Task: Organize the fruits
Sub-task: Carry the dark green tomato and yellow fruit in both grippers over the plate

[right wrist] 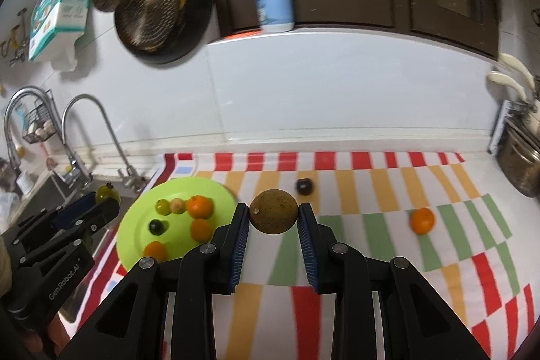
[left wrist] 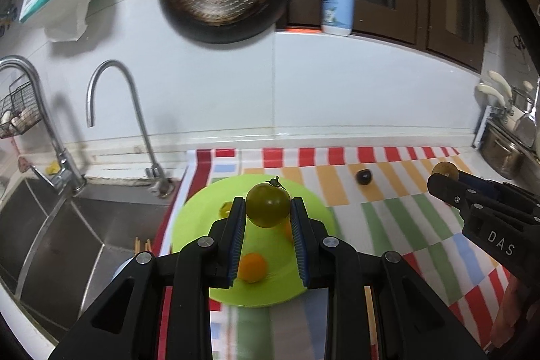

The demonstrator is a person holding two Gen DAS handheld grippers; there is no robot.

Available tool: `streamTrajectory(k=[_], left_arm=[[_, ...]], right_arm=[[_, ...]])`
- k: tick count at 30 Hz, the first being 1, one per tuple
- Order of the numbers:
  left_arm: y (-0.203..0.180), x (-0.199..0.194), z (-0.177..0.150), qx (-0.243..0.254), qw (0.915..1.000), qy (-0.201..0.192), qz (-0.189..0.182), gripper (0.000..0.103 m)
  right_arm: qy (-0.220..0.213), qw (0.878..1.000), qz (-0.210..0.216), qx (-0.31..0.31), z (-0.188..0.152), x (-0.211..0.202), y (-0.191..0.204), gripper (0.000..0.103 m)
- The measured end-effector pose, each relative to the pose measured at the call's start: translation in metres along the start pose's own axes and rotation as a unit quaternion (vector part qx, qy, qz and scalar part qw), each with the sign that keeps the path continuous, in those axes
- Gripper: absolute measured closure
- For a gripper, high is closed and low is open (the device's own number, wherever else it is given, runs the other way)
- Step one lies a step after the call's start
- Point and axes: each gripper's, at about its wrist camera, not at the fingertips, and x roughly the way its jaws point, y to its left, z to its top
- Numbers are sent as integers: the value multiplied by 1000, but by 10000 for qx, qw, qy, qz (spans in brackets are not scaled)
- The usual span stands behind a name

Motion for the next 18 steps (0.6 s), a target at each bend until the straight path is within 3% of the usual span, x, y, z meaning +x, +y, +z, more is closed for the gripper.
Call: streamTrajectory(k=[18], left_arm=[[47, 33, -12, 103, 9997, 218, 45, 76]], right_arm=[[383, 9965, 629, -383, -3, 59, 66, 72]])
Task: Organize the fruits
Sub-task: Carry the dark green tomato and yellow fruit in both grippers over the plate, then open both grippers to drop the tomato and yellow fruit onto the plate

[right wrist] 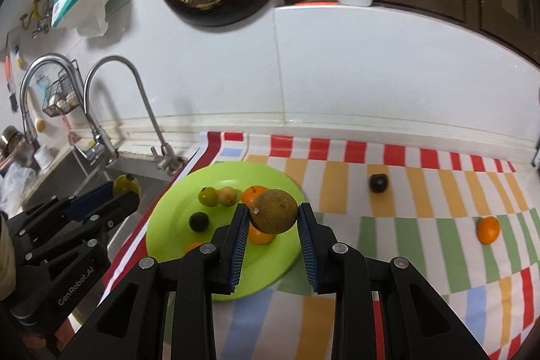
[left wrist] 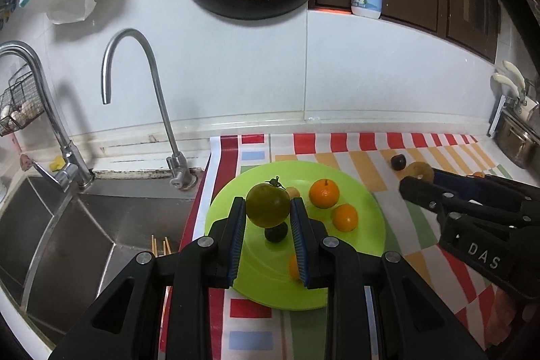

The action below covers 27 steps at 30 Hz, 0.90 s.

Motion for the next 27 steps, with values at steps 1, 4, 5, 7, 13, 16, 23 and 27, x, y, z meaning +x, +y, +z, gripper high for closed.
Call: streamTrajectory(k=[1, 4, 5, 7, 13, 16, 23, 27], left_arm=[[2, 4, -1, 25, 10000, 32, -49, 76], [5, 17, -3, 157, 9995, 137, -247, 76], [6, 21, -4, 213, 9993, 153, -275, 76], [6, 30, -7, 375, 9985, 238, -326, 76], [5, 52, -16, 549, 9953, 499, -630, 76], [3, 60, -16, 574, 9935, 554, -807, 76], [2, 62, -14, 497, 9942, 558, -775, 71], [1, 49, -10, 373, 9957, 482, -700, 67]], right_arm=[[48, 10000, 32, -19, 0, 5, 3, 72], [160, 9998, 112, -94, -2, 16, 9, 72], [203, 9996, 136, -119, -3, 21, 11, 72], [302, 9992, 202, -157, -5, 29, 16, 72], [614, 9972, 304, -288, -13, 56, 24, 72], [709, 9962, 345, -366, -16, 66, 26, 72], [624, 9975, 210, -272, -15, 65, 17, 63], [427, 9988, -3, -230, -12, 49, 8, 63]])
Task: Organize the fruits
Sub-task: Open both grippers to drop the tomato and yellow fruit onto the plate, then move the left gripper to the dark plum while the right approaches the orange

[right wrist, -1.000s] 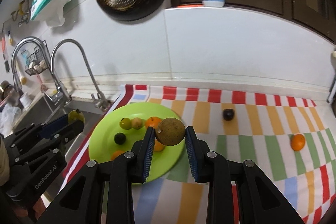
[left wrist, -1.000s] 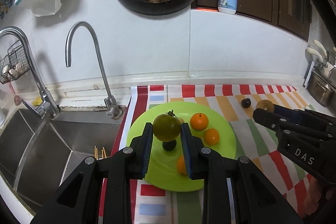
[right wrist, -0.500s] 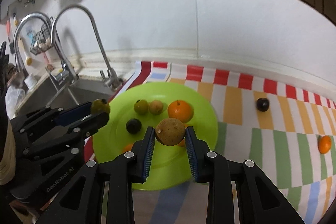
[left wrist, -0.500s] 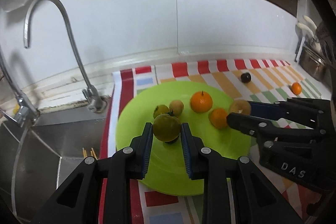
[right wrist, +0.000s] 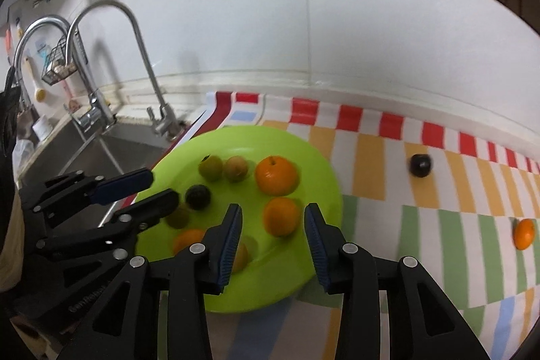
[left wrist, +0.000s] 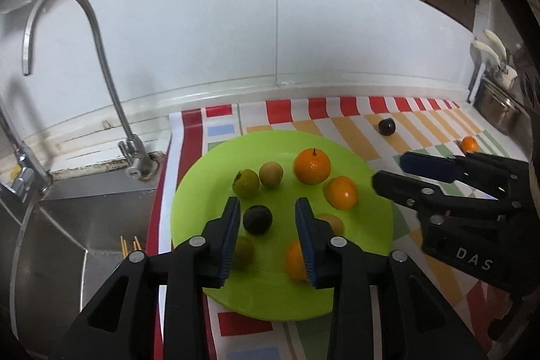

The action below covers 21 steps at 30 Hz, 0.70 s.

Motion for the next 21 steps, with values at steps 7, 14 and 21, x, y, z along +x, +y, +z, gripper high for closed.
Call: streamTrajectory(k=[7, 14, 21], left_arm=[[-18, -27, 4, 5, 9999, -150, 65, 64], [-44, -48, 9, 104, 9994, -340, 40, 55], [-73, -58, 16, 197, 9987, -471, -64, 49]], right_arm=[[-219, 9995, -190, 138, -6, -34, -14, 63], [-410, 9980, -353, 314, -16, -69, -31, 63], [-561, 9945, -683, 562, -27, -97, -57, 54]])
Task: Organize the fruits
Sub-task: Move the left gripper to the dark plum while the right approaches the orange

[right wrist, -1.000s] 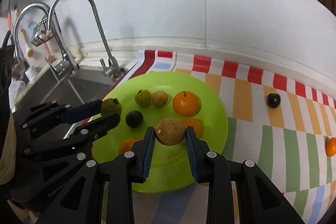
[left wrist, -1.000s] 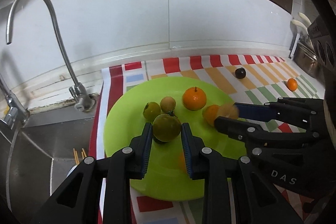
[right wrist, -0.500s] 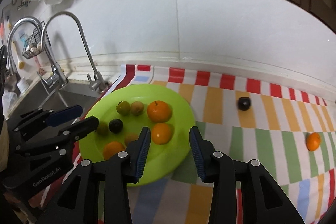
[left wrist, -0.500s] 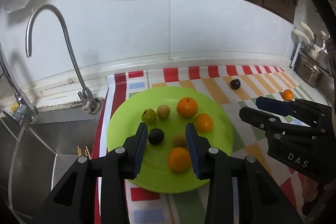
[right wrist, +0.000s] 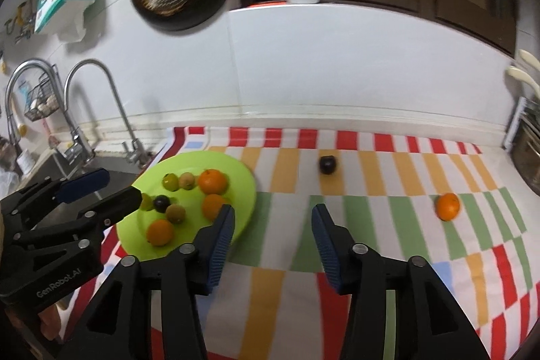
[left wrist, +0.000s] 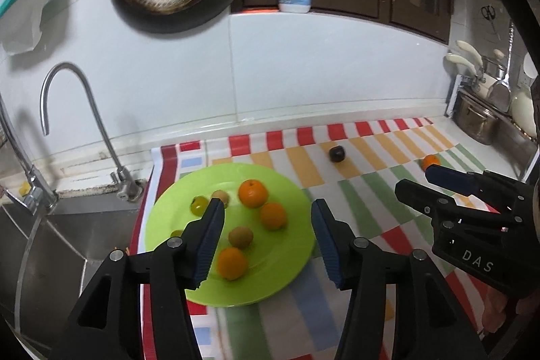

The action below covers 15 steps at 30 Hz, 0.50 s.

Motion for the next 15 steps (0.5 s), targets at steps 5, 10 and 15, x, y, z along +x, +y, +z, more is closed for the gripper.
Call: streamTrajectory(k=[5, 10, 15], left_arm=[[-22, -5, 7, 51, 9999, -113, -53, 43], [-39, -7, 15, 22, 9997, -227, -27, 35], [-54, -5, 26, -68, 9995, -297, -94, 32]], right_arm=[[-64, 9996, -232, 159, -2, -16, -24, 45], [-152, 9978, -550, 344, -2, -31, -51, 43], [-301, 9946, -839, 540, 2, -41, -74, 35]])
